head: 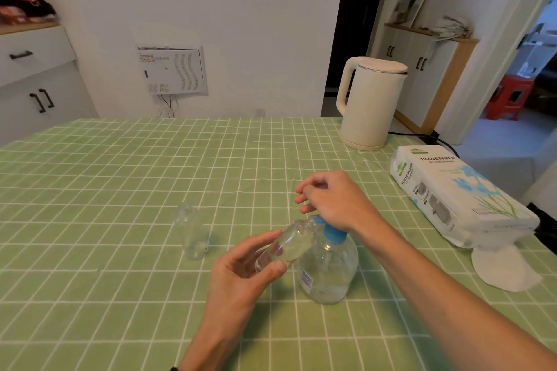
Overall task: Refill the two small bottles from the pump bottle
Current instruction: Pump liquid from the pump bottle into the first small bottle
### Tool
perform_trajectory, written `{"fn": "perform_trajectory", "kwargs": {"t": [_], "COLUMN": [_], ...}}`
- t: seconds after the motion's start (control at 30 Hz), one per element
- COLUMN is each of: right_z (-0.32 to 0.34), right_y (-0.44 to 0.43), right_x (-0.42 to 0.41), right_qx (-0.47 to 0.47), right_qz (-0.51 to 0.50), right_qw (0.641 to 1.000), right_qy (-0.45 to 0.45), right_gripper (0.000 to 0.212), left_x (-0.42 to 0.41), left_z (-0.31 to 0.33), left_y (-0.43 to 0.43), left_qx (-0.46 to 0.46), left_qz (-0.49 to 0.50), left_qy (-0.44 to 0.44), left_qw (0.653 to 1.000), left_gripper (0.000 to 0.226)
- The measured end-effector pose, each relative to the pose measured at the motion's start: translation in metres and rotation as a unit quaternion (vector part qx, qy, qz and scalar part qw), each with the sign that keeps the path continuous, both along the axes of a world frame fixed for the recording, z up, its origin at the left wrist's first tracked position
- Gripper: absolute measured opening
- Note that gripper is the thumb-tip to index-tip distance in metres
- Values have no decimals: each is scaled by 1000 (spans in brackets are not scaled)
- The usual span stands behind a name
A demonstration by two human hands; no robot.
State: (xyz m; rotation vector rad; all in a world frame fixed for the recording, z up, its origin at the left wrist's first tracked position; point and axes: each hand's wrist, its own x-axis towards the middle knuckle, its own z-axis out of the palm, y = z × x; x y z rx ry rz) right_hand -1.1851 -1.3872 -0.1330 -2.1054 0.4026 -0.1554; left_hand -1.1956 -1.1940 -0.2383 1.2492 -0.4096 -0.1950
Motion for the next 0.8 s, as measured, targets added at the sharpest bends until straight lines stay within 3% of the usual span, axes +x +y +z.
{"fn": "perform_trajectory", "kwargs": {"t": [0.2, 0.5, 0.73, 0.8], "right_z": [7, 11, -23, -35], "right_y": [0, -4, -13, -11], "right_x": [0, -10, -43, -52], "right_qx": [18, 247, 175, 193], "right_qz": [-6, -42, -27, -13], "right_qw": [1000, 964, 980, 977], "right_qy": [-14, -87, -89, -83], "right_gripper": [18, 17, 52, 58], "left_x": [-4, 0, 17, 24], "left_z": [3, -5, -4, -4], "left_y": [-2, 5, 4, 1], "left_qx": [1, -16, 85, 122], "left_qz": [-1, -11, 49, 61], "left_qy": [-6, 41, -7, -9], "left_qw": [1000, 999, 995, 991], "left_gripper": [55, 62, 40, 42]}}
